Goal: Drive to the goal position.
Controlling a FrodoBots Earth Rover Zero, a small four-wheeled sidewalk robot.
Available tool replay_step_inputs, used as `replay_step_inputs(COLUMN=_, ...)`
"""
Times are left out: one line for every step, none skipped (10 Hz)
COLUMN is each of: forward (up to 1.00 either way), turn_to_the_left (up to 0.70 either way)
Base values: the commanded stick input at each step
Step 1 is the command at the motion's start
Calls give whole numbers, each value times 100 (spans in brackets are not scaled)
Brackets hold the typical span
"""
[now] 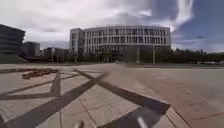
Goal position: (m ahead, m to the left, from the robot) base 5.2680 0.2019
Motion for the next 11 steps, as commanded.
replay_step_inputs(forward=100, turn_to_the_left=0)
replay_step_inputs(forward=100, turn_to_the_left=0)
replay_step_inputs(forward=100, turn_to_the_left=0)
replay_step_inputs(forward=100, turn_to_the_left=0)
replay_step_inputs(forward=100, turn_to_the_left=0)
replay_step_inputs(forward=100, turn_to_the_left=0)
replay_step_inputs(forward=100, turn_to_the_left=0)
replay_step_inputs(forward=100, turn_to_the_left=0)
replay_step_inputs(forward=100, turn_to_the_left=0)
replay_step_inputs(forward=100, turn_to_the_left=0)
replay_step_inputs(forward=100, turn_to_the_left=0)
